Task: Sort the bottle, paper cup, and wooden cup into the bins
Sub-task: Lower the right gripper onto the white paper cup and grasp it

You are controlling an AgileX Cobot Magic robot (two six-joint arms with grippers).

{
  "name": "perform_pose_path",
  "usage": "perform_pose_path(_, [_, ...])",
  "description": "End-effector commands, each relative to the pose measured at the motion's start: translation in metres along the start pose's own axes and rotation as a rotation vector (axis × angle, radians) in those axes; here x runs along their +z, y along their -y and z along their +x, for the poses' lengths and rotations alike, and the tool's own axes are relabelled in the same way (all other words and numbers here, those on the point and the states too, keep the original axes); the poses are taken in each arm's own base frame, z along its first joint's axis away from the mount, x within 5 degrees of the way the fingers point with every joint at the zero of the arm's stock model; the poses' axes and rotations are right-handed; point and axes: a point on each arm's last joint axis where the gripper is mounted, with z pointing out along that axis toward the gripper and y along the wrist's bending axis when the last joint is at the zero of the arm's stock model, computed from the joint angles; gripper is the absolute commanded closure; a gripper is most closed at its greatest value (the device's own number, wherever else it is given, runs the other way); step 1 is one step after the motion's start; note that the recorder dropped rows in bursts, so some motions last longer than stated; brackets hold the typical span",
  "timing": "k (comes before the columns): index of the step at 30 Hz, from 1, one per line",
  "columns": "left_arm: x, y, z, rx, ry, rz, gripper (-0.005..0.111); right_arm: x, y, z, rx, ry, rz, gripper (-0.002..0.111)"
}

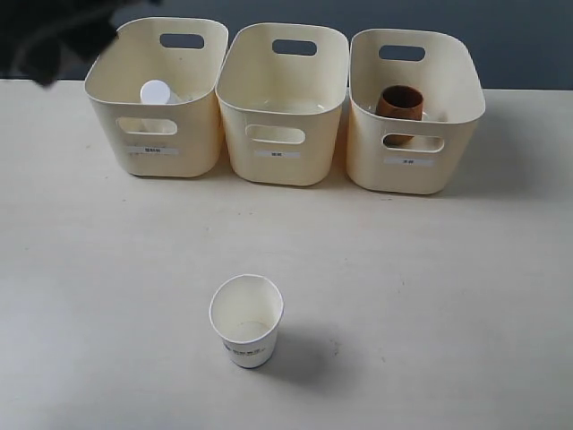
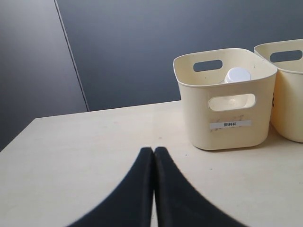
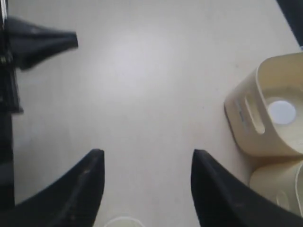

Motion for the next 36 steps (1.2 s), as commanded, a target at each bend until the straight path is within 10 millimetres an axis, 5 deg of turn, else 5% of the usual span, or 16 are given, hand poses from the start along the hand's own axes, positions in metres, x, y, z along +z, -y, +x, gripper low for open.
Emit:
perform_pose_path(1, [0.000, 0.000, 0.000, -0.001, 0.010, -0.002, 0.107, 0.027, -0.027, 0.023, -0.103, -0.171, 0.019, 0.055])
perform_pose_path(8, [0.000, 0.000, 0.000, -0.001, 0.010, -0.002, 0.107, 0.070, -0.041, 0.073, -0.080, -0.384, -0.081, 0.055])
perform_pose_path(14, [0.000, 0.000, 0.000, -0.001, 0.010, -0.002, 0.107, 0.088, -0.049, 0.102, -0.045, -0.489, -0.144, 0.055])
perform_pose_path(28, [0.000, 0.000, 0.000, -0.001, 0.010, -0.002, 0.107, 0.103, -0.055, 0.131, -0.096, -0.597, -0.192, 0.055])
perform_pose_path(36, [0.000, 0.000, 0.000, -0.001, 0.010, -0.002, 0.107, 0.131, -0.052, 0.140, -0.126, -0.610, -0.161, 0.055])
